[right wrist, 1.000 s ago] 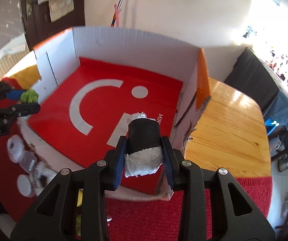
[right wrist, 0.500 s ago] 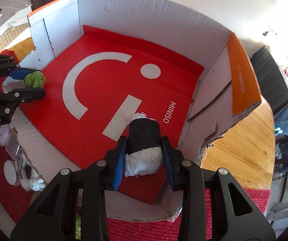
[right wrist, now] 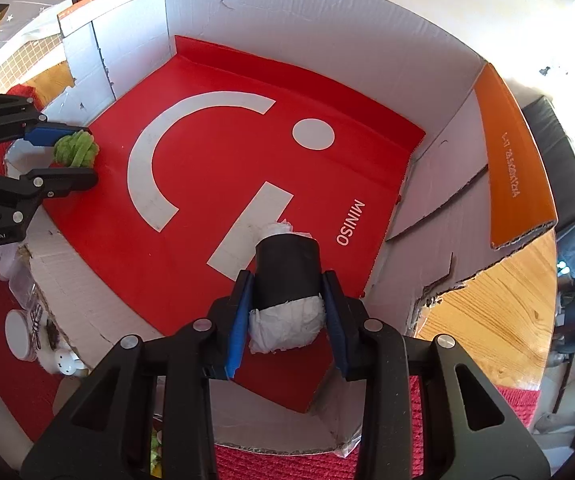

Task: Organize objects
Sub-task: 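Open right gripper to drop roll while left gripper releases green ball in box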

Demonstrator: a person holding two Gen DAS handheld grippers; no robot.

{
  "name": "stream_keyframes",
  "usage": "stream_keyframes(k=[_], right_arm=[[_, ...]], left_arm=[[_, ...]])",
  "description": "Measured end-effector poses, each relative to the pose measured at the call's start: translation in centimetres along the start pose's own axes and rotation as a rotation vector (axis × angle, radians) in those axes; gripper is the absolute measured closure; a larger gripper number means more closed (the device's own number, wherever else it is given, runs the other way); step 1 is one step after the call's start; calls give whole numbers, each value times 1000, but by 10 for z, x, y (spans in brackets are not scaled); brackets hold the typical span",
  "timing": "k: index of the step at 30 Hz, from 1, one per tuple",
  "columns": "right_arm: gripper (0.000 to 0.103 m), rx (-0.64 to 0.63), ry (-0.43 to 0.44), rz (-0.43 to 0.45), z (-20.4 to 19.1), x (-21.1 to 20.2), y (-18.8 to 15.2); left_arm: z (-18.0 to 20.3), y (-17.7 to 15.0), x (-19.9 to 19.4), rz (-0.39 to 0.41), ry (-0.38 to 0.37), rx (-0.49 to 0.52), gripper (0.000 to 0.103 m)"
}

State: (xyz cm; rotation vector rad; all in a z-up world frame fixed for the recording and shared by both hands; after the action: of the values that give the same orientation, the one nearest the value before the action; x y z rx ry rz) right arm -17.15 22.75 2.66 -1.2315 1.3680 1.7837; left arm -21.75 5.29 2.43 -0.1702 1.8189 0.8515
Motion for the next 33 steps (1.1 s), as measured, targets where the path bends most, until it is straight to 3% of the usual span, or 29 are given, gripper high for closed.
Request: stream_keyframes(k=[15, 33], right_arm=[[69, -7, -6, -1, 4, -10, -8], [57, -7, 14, 6, 8, -29, -15]], left_arm=[[1, 0, 0, 2, -3, 5, 64], [1, 1, -3, 10, -15, 9, 56]])
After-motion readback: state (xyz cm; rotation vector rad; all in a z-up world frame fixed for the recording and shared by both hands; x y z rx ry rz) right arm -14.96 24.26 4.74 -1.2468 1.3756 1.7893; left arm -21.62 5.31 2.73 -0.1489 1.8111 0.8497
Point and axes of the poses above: each gripper's, at about its wrist camera, not at the fingertips, and x roughly the way its jaws point, z to its right, y to its top, the point moved 2 cm from there along x, roughly the way its jaws point, and after that the axes turned 13 degrees about x, right-handed, at the moved point
